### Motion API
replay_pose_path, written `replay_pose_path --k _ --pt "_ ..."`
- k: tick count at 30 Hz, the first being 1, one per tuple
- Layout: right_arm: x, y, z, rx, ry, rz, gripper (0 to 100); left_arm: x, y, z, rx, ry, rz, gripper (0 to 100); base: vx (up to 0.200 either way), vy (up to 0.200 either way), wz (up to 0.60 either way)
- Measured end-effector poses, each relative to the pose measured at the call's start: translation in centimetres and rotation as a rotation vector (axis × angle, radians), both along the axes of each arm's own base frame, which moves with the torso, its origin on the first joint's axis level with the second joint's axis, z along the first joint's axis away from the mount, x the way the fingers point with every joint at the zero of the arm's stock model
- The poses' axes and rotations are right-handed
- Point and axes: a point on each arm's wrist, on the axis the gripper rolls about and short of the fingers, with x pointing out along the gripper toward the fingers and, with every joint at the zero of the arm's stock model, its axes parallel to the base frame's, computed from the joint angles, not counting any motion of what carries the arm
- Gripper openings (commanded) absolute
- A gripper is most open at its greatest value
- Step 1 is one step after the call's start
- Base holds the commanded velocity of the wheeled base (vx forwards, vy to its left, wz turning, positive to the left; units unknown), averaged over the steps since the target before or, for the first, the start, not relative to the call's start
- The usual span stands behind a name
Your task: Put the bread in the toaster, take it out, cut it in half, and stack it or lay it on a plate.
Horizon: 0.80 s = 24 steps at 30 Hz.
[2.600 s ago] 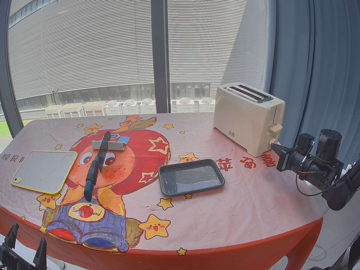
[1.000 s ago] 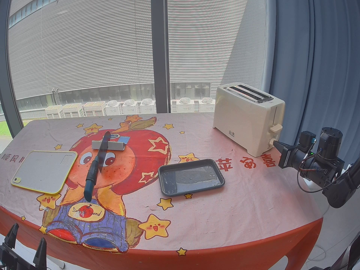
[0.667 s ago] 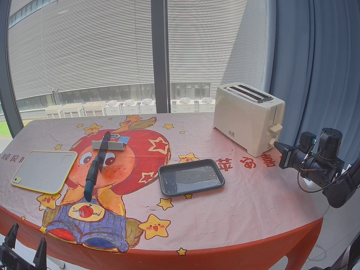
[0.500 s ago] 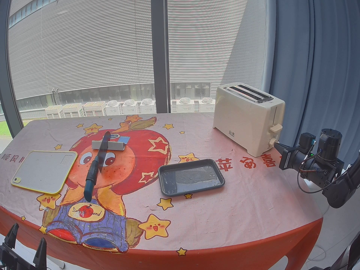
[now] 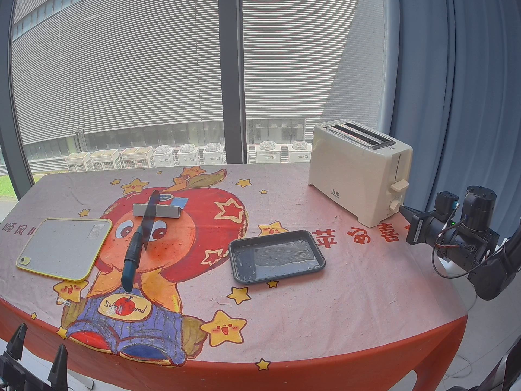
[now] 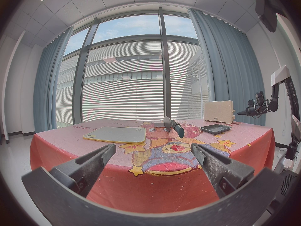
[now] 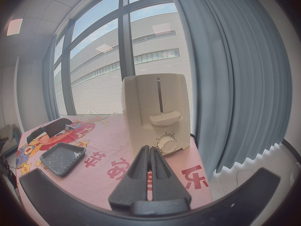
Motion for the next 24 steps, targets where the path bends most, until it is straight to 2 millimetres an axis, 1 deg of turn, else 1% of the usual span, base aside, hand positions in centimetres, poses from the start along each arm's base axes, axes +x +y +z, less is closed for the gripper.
replay_pose_path --k 21,24 --pt "0.27 -0.93 0.04 0.001 -0.003 -0.023 0 0.00 0.00 0.00 0.000 0.000 0.000 100 0.000 0.000 0.00" --pt "0.27 -0.98 -0.07 -0.004 0.000 -0.005 0 0.00 0.00 0.00 0.000 0.000 0.000 100 0.000 0.000 0.00"
